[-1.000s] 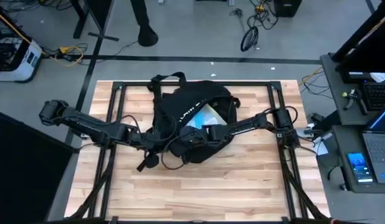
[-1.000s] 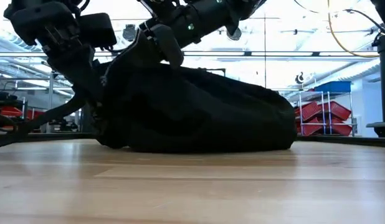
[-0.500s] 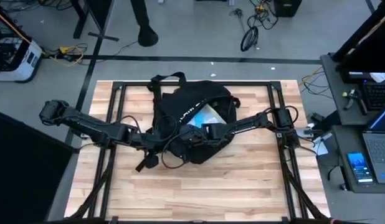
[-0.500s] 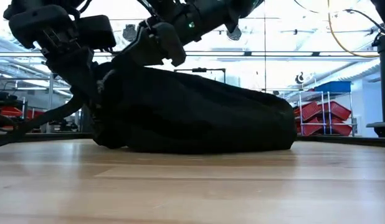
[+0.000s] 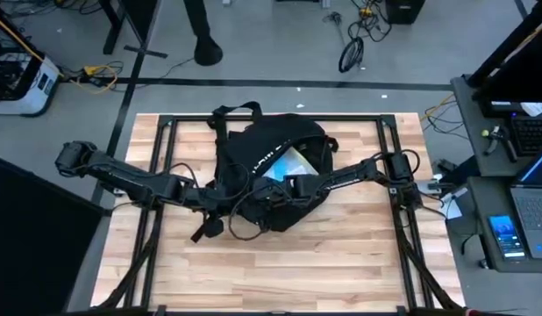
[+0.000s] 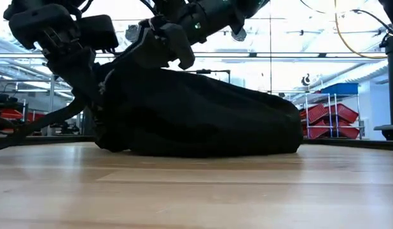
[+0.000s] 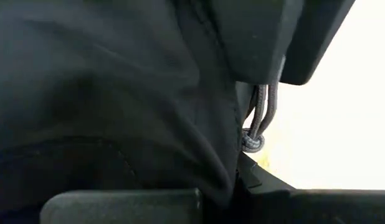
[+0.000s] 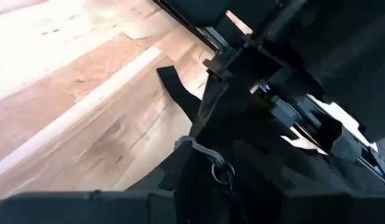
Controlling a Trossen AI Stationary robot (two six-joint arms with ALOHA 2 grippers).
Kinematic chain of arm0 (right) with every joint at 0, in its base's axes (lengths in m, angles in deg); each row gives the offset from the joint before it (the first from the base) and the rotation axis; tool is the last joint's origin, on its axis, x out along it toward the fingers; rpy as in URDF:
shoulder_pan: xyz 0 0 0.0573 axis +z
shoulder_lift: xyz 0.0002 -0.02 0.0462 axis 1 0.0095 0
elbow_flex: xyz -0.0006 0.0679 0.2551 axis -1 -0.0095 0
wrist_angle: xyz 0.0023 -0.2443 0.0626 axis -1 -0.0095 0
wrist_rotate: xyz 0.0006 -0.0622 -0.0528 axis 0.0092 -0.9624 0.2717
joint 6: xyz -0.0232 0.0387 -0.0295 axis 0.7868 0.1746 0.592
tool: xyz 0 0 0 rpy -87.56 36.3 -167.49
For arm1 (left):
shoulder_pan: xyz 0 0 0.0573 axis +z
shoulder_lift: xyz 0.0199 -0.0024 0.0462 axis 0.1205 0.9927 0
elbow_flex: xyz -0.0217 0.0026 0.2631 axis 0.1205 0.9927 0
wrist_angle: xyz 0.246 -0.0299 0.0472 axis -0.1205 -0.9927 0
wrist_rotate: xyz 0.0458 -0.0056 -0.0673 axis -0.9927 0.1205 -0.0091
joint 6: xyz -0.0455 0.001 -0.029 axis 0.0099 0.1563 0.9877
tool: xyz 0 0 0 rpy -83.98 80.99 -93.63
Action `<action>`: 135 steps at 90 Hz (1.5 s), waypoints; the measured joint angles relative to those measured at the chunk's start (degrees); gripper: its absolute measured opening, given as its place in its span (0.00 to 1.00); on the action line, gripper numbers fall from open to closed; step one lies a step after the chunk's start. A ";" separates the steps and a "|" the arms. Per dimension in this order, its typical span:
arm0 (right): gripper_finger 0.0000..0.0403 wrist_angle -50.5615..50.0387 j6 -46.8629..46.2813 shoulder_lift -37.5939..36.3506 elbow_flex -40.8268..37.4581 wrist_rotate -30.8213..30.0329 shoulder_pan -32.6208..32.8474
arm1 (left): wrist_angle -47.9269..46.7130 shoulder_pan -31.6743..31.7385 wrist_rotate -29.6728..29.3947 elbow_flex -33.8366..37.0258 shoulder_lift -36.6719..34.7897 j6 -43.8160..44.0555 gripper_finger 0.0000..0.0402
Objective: Unpack backpack
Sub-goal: Close the black backpack
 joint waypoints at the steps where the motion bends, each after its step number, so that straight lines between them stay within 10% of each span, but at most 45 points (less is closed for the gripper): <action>1: 0.24 0.04 0.04 0.08 0.00 0.02 -0.02 | 0.01 0.00 0.00 0.00 0.00 0.00 0.00; 51: 0.01 -1.65 0.96 0.60 -0.07 0.14 -0.93 | 0.03 0.02 0.02 0.00 -0.02 0.07 0.00; 111: 0.00 -22.92 -0.55 -5.97 -0.17 -6.89 -6.73 | -6.21 -2.69 -0.05 -0.15 -0.11 2.13 0.00; 135: 0.00 -18.17 -8.36 -6.46 -0.17 -0.12 -4.80 | -5.81 -2.17 -1.03 -0.13 -0.11 2.10 0.00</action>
